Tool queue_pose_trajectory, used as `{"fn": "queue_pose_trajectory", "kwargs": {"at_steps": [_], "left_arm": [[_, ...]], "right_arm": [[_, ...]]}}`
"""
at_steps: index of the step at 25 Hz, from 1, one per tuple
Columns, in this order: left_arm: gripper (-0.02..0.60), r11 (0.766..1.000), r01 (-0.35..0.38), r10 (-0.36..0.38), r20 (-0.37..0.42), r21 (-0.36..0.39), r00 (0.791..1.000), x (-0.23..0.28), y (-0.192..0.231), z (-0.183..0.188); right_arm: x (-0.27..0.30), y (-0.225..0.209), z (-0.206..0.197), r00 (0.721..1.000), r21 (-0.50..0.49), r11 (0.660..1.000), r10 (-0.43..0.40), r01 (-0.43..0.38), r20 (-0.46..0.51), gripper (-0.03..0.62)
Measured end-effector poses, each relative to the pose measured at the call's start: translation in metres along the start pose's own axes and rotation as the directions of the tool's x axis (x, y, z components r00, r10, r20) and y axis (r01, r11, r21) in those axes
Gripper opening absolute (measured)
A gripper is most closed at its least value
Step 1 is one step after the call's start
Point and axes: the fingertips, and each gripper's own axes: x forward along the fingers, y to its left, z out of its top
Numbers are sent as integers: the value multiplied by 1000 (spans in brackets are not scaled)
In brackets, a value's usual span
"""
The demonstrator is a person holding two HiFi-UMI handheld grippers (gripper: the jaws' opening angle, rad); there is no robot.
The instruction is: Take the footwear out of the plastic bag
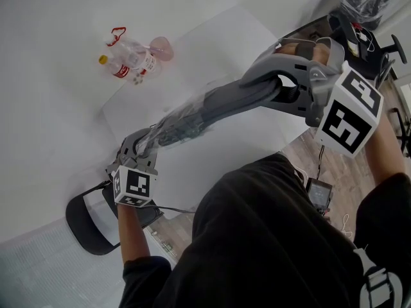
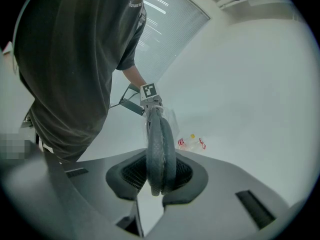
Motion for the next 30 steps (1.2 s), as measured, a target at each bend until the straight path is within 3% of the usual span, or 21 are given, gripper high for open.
{"fn": "queue_pose_trajectory", "kwargs": {"at_steps": [30], "left_arm": [[25,999,-20,19,-25,-37,999,-4,5,-14]], "right_arm": [[-20,-9,-9,1000,14,1000,-19,19,-11,81]]}}
